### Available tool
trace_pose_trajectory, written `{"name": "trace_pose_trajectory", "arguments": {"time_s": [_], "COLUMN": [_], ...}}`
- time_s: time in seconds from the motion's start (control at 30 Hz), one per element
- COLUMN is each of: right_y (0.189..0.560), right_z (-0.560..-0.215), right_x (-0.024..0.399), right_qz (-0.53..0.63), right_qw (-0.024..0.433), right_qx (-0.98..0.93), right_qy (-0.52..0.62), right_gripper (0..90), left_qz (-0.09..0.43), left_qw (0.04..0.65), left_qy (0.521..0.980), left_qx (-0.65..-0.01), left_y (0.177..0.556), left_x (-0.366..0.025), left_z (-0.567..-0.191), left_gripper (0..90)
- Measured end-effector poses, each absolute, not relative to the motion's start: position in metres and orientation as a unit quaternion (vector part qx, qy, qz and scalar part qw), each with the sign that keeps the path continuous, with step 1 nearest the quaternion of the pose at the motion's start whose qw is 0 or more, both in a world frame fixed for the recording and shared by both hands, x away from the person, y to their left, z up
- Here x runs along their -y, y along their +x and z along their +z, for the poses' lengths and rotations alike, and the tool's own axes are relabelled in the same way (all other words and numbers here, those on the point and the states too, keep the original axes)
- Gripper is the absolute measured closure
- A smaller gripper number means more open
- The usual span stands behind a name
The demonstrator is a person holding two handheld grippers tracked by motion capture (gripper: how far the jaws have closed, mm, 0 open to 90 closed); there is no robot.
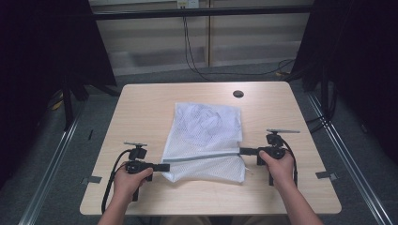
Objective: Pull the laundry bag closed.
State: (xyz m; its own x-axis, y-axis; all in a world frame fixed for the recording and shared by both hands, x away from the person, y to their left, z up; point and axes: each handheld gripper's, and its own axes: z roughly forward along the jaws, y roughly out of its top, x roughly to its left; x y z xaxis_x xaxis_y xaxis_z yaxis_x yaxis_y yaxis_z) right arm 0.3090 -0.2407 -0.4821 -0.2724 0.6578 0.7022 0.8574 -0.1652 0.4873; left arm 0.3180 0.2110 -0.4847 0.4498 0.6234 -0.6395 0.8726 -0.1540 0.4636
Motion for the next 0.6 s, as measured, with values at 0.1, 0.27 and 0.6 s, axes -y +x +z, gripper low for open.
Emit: {"name": "trace_pose_trajectory", "arguments": {"time_s": [0.1,0.27,0.6], "right_y": [0.3085,0.3086,0.3078], "right_z": [-0.4817,-0.4817,-0.4803], "right_x": [0.2408,0.2411,0.2449], "right_qz": [-0.480,-0.479,-0.475], "right_qw": [0.104,0.104,0.094], "right_qx": [0.639,0.639,0.638], "right_qy": [-0.592,-0.593,-0.599], "right_gripper": [87.6,87.6,87.6], "left_qz": [-0.154,-0.149,-0.151], "left_qw": [0.415,0.413,0.412], "left_qy": [0.742,0.744,0.745], "left_qx": [-0.504,-0.504,-0.502], "left_y": [0.3177,0.3173,0.3167], "left_x": [-0.2110,-0.2108,-0.2120], "left_z": [-0.4851,-0.4852,-0.4859], "left_gripper": [88.1,88.1,88.1]}}
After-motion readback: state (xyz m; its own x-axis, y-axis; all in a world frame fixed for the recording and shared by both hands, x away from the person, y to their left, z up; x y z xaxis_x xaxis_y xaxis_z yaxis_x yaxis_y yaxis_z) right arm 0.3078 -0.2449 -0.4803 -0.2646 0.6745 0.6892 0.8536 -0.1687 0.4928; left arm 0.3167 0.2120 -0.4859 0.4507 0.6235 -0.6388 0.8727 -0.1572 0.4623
